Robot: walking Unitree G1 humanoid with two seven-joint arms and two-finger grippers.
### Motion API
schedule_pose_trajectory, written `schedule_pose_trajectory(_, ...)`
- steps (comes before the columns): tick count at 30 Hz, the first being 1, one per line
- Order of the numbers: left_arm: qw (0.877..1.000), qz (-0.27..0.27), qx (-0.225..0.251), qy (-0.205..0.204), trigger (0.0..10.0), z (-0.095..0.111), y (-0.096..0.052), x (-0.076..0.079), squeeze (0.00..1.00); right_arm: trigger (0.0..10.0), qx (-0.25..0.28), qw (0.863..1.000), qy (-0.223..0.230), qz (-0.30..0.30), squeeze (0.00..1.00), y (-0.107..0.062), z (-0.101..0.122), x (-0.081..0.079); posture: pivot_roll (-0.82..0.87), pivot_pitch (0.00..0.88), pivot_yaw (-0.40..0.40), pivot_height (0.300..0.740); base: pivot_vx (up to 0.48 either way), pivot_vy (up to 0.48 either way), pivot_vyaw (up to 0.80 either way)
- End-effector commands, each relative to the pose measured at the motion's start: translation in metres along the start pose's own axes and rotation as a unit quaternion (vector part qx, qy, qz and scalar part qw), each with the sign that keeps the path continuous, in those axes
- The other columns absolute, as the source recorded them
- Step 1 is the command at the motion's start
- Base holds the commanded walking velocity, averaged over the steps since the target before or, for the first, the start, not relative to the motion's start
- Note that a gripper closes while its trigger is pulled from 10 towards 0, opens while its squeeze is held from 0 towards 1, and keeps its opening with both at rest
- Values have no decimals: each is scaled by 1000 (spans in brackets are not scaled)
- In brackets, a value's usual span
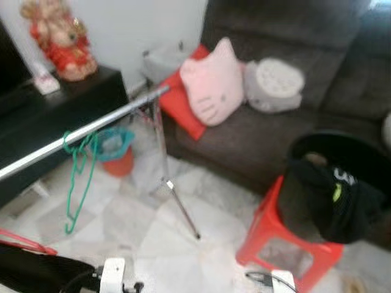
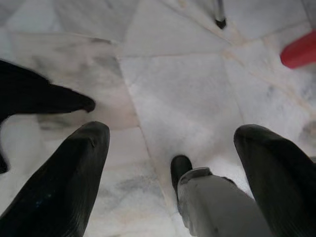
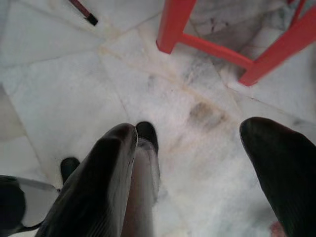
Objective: Hang hanger
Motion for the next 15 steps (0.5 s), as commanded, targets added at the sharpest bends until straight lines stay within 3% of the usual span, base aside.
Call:
schedule_pose_trajectory(1,1000,-9,-5,3,10000,-3,0,5,0,10000,-9,1000,0,-3,0,-1,-5,3,15,0,27,740,0,0,-756)
schedule_pose_trajectory(7,1000,-10,-4,3,10000,-3,0,6,0,10000,-8,1000,-1,-3,0,-1,-5,3,14,0,25,740,0,0,-751)
schedule_pose_trajectory(15,1000,-13,-1,6,10000,-2,1,9,0,10000,0,1000,6,-6,0,-1,-3,4,13,0,22,740,0,0,0)
Point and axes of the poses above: a point about 5 cm out from each wrist's last joint towards the gripper, its own y axis pointing out of the wrist towards the gripper, its own z axis along the axis of the wrist's last joint, x = y × z, the point moved 3 cm from there along y, pointing out of the wrist towards the gripper, and after that the axes turned 4 degrees about -y, right-handed, at the moved point
